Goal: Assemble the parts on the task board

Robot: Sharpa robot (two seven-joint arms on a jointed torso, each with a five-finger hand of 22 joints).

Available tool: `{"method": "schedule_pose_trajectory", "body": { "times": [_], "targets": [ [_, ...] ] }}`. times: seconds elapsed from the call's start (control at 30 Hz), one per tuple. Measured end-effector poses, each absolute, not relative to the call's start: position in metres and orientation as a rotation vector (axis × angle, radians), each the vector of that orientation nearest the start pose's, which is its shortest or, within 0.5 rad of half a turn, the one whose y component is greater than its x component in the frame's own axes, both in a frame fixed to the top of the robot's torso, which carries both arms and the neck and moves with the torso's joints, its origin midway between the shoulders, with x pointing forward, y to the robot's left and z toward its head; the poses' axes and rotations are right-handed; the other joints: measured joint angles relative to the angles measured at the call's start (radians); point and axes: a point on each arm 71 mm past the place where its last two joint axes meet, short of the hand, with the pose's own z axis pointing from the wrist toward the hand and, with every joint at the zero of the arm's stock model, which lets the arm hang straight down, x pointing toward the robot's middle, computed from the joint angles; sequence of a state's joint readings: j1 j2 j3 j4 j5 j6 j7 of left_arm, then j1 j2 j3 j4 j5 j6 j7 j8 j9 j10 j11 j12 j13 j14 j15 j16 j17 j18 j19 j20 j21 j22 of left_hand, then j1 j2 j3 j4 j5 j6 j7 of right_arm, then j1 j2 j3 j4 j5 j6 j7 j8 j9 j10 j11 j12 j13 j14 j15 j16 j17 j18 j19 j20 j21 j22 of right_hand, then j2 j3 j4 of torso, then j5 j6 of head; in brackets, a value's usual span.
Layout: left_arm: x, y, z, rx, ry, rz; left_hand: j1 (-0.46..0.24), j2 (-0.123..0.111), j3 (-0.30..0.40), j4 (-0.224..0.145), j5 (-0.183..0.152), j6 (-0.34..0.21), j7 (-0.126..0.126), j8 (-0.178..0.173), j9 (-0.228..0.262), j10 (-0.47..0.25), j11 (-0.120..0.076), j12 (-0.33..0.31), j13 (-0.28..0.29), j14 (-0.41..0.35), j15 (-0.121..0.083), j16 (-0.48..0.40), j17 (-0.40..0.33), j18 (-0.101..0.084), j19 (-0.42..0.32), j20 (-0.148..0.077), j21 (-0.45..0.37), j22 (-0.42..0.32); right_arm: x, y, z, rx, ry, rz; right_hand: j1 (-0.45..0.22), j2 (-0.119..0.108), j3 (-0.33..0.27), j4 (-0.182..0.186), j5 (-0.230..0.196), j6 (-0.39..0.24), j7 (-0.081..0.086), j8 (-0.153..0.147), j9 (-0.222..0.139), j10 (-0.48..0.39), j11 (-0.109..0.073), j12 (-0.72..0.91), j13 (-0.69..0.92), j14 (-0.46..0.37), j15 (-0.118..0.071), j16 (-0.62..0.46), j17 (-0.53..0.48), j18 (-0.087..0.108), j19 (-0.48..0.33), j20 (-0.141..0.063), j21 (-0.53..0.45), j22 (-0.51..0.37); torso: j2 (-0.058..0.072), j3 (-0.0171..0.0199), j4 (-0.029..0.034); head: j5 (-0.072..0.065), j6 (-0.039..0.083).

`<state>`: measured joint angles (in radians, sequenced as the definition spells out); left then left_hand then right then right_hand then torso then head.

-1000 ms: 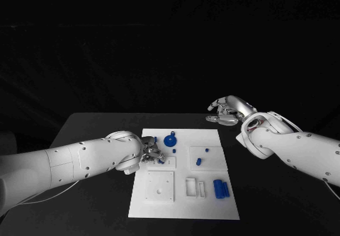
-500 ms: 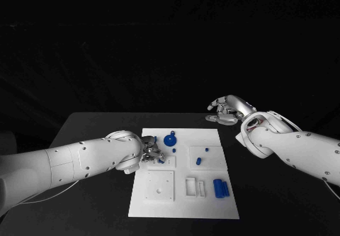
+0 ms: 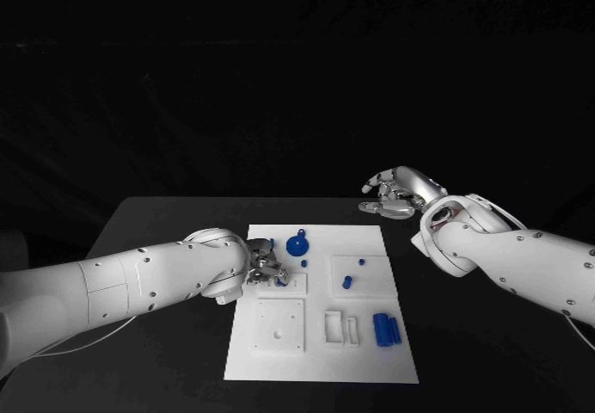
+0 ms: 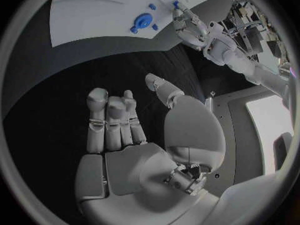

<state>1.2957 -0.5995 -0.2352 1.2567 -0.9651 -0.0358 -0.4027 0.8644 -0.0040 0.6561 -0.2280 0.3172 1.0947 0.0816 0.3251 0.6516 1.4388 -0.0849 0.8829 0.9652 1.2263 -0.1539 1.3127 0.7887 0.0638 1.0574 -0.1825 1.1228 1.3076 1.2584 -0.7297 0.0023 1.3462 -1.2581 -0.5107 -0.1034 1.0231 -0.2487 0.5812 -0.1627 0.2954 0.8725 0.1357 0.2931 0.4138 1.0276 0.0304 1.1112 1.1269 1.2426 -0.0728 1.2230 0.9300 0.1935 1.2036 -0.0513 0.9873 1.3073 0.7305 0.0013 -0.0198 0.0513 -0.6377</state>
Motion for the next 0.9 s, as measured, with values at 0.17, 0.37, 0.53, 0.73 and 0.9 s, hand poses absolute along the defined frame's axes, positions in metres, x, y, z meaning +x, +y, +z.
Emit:
{"method": "schedule_pose_trajectory", "body": {
  "times": [0.17, 0.37, 0.53, 0.73, 0.9],
  "targets": [
    [0.5177, 0.1749, -0.2487, -0.232, 2.239, -0.442, 0.000, 0.000, 0.000, 0.000, 0.000, 0.000, 0.000, -0.001, 0.003, 0.000, 0.000, 0.000, -0.001, 0.000, 0.000, 0.000, -0.001, 0.000, 0.000, 0.000, 0.000, 0.001, 0.5359, -0.2049, -0.1401, 0.146, 1.447, 0.670, 0.000, 0.000, 0.000, 0.000, 0.000, 0.002, 0.002, 0.000, 0.000, 0.000, 0.000, 0.000, 0.000, 0.000, 0.000, 0.000, 0.000, 0.000, 0.000, 0.000, 0.000, 0.000, 0.000, 0.0002, 0.0000, 0.001, -0.001],
    [0.5180, 0.1747, -0.2489, -0.231, 2.239, -0.442, -0.005, 0.005, 0.000, 0.000, -0.009, 0.000, 0.000, -0.001, 0.019, 0.000, 0.000, 0.000, -0.004, 0.000, 0.000, 0.000, -0.005, 0.001, 0.000, 0.000, 0.000, 0.000, 0.5360, -0.2046, -0.1401, 0.145, 1.448, 0.670, 0.000, 0.000, 0.000, 0.000, 0.000, 0.003, 0.001, 0.000, 0.000, 0.000, 0.000, 0.000, 0.000, 0.000, 0.000, 0.000, 0.000, 0.000, -0.001, 0.001, 0.000, 0.001, 0.000, 0.0002, -0.0003, 0.001, 0.000],
    [0.5182, 0.1745, -0.2490, -0.230, 2.239, -0.441, -0.011, 0.011, -0.001, -0.002, -0.036, 0.000, 0.000, -0.006, 0.038, 0.000, 0.000, 0.000, -0.006, 0.000, 0.000, 0.004, -0.008, 0.002, 0.000, 0.000, 0.000, 0.000, 0.5360, -0.2043, -0.1402, 0.145, 1.448, 0.671, 0.000, 0.000, 0.000, 0.000, 0.000, 0.004, 0.000, 0.000, 0.000, 0.000, 0.000, 0.000, -0.001, 0.000, 0.000, 0.000, 0.000, 0.000, -0.001, 0.002, 0.000, 0.001, 0.000, 0.0003, -0.0001, 0.002, 0.000],
    [0.5182, 0.1741, -0.2492, -0.225, 2.242, -0.441, -0.019, 0.019, -0.002, 0.011, -0.043, 0.000, 0.000, -0.013, 0.067, 0.004, -0.004, 0.000, -0.009, 0.002, 0.002, 0.009, -0.011, 0.002, 0.000, 0.000, 0.000, 0.000, 0.5360, -0.2041, -0.1402, 0.145, 1.449, 0.671, 0.004, 0.004, 0.000, 0.000, 0.003, 0.002, 0.002, 0.000, 0.000, 0.000, 0.000, 0.000, -0.001, 0.000, 0.000, 0.000, 0.000, 0.000, 0.000, 0.003, 0.000, 0.001, 0.000, 0.0005, 0.0000, 0.003, -0.001],
    [0.5182, 0.1739, -0.2492, -0.222, 2.244, -0.441, -0.019, 0.019, -0.002, 0.011, -0.044, 0.000, 0.000, -0.015, 0.081, 0.004, -0.004, 0.000, -0.010, 0.002, 0.002, 0.010, -0.011, 0.003, 0.000, 0.000, 0.000, 0.000, 0.5361, -0.2041, -0.1402, 0.145, 1.449, 0.671, 0.004, 0.004, 0.000, 0.000, 0.004, 0.002, 0.002, 0.000, 0.000, 0.000, 0.000, 0.004, -0.002, -0.004, -0.004, 0.000, 0.000, 0.000, 0.000, 0.003, 0.000, 0.001, 0.000, 0.0008, -0.0001, 0.003, -0.001]
  ]
}}
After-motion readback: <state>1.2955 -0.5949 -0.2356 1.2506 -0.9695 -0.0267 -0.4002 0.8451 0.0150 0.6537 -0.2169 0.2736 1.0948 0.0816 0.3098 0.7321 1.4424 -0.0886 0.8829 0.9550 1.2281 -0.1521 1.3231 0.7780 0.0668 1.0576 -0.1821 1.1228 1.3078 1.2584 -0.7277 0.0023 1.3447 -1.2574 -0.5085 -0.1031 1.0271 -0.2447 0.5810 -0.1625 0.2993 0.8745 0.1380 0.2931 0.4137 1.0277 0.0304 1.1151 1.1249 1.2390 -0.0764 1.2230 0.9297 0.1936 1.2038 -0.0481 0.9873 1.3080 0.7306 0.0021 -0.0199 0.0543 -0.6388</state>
